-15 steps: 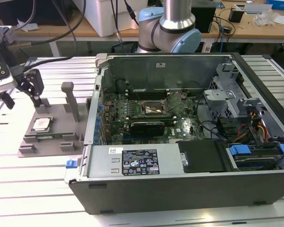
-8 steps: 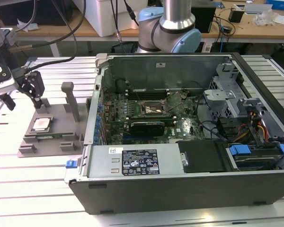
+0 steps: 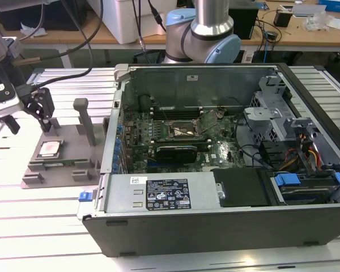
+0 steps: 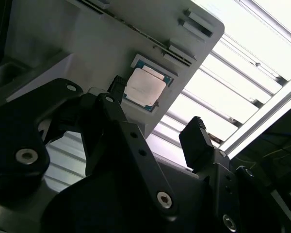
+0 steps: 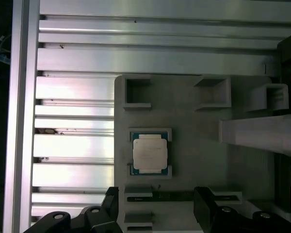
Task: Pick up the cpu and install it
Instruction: 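Pick up the cpu and move it towards the insertion slot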
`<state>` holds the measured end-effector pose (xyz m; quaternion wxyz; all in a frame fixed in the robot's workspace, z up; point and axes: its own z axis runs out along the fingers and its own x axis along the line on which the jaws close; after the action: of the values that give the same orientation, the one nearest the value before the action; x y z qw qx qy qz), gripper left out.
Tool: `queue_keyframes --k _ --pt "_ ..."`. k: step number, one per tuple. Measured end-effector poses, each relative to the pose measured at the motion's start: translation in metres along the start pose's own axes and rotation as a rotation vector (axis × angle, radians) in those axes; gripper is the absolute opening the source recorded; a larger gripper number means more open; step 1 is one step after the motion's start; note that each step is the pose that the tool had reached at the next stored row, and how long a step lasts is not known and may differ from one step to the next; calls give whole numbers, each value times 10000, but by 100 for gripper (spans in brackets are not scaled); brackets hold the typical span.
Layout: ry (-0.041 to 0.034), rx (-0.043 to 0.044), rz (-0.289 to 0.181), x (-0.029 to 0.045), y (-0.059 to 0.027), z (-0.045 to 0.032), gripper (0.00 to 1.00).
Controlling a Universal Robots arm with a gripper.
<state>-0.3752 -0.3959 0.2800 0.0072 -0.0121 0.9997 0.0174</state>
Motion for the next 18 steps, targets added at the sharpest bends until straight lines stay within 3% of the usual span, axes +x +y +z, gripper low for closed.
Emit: queue_keyframes --k 15,18 --pt "0 1 0 2 -5 132 72" --pt "0 3 0 2 -6 188 72"
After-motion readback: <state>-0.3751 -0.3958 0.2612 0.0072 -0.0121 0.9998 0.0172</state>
